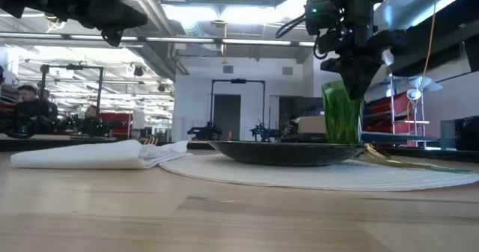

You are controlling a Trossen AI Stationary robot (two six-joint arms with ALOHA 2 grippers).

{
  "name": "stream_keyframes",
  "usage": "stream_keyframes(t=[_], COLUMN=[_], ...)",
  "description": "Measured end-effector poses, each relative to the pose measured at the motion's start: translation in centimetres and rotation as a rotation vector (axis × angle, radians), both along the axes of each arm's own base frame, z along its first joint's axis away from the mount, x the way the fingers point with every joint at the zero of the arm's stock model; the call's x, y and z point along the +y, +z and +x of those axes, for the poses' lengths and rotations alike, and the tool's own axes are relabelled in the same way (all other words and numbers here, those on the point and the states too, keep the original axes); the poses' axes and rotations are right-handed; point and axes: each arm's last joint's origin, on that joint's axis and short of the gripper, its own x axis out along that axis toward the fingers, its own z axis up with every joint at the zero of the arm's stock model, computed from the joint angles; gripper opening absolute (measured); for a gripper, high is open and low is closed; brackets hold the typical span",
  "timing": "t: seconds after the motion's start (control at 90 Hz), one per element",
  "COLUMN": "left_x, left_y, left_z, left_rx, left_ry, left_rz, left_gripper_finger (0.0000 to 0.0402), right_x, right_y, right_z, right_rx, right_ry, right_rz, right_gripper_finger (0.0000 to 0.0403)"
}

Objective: Set table place
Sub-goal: Put the green cup to the top right of the white table mat, then return to Home Position

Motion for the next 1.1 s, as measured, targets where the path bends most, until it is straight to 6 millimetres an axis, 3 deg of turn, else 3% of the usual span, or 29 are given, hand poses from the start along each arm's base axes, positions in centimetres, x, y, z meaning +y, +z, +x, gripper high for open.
stream_keyframes(t=[1.1], left_x=[0.00], left_y=[0.01], left_z=[0.00], left_rx=[-0.002], left_ry=[0.002], left_rz=[-0.011], left_gripper_finger=[0.0000], right_x=[-0.06], right_y=[-0.01], right_z=[-0.17], right_rx=[0.032], right_ry=[-0.027], right_rz=[-0.030], right_gripper_finger=[0.0079])
